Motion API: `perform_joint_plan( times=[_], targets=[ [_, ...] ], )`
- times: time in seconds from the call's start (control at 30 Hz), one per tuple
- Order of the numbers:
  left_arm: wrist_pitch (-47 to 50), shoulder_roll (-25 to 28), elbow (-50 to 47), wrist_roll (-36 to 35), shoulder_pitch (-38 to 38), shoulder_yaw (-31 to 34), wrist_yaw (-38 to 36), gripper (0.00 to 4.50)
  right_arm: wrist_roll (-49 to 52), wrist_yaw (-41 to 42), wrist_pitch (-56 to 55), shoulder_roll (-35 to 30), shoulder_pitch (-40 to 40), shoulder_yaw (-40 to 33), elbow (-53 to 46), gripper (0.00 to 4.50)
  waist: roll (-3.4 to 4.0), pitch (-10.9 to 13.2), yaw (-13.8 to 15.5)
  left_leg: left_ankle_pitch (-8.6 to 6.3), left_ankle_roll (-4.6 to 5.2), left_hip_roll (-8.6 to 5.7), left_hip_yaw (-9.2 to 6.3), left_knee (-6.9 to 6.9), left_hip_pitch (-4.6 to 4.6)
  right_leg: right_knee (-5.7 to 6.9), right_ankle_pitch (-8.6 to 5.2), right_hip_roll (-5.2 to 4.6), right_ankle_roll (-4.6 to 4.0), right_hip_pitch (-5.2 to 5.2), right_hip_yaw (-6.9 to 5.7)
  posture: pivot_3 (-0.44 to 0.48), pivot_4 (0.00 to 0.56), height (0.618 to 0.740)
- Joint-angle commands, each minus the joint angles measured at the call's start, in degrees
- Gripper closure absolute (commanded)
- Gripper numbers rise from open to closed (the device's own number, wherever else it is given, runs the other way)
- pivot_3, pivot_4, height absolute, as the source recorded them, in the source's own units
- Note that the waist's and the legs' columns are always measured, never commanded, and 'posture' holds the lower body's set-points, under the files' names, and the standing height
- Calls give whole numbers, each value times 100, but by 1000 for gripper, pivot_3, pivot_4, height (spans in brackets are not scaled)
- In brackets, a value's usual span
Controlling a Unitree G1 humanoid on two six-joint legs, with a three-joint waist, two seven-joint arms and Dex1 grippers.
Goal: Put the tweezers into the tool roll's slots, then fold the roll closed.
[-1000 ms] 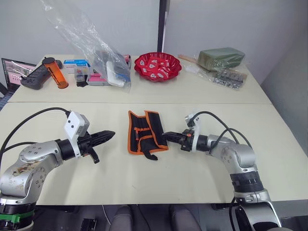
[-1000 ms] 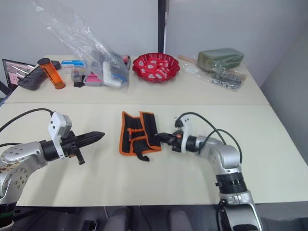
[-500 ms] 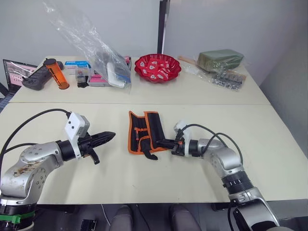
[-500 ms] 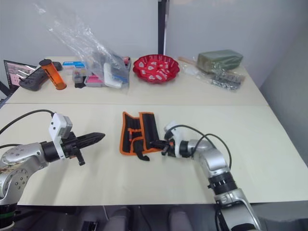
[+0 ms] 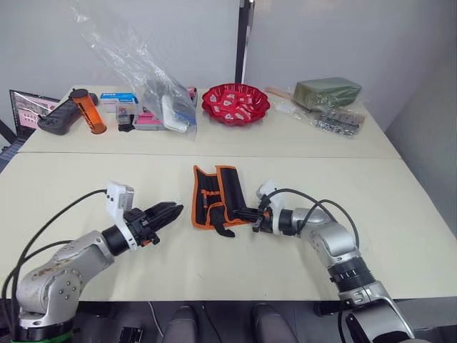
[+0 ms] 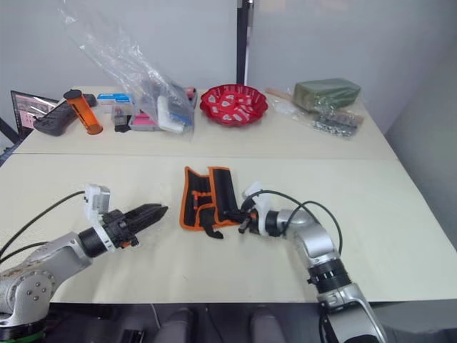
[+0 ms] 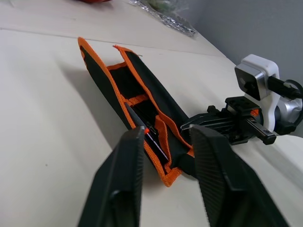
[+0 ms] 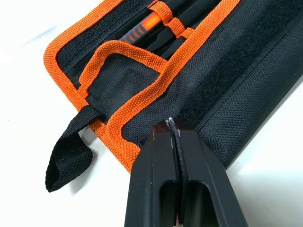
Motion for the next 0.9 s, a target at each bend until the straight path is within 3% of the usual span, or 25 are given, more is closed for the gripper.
perform_joint_plan(
  times=[0.03,0.33,0.6,0.9],
  targets=[
    [-24,-254,-122,1,-32,-102,409,2040,-264,-126,226,-22,140,170,294,4500,0,0,0,0,0,0,0,0,1,1,0,0,0,0,0,0,150,740],
    [78,-507,172,276,-137,-621,852,2040,-228,-152,273,-33,194,127,200,4500,0,0,0,0,0,-1,0,0,0,-1,-6,0,-12,-1,1,0,150,740],
    [2,-370,307,643,-323,-891,782,4465,-92,-213,287,-24,235,-86,-172,4500,0,0,7,0,-1,-2,0,-2,-3,-3,-7,0,-13,-3,1,0,150,740],
    [-233,552,1158,1322,-1199,-1237,-232,4465,114,74,421,-97,70,-119,-787,4500,2,7,2,0,-1,-3,0,-7,-22,-6,-7,0,-12,-24,0,0,150,740]
  ],
)
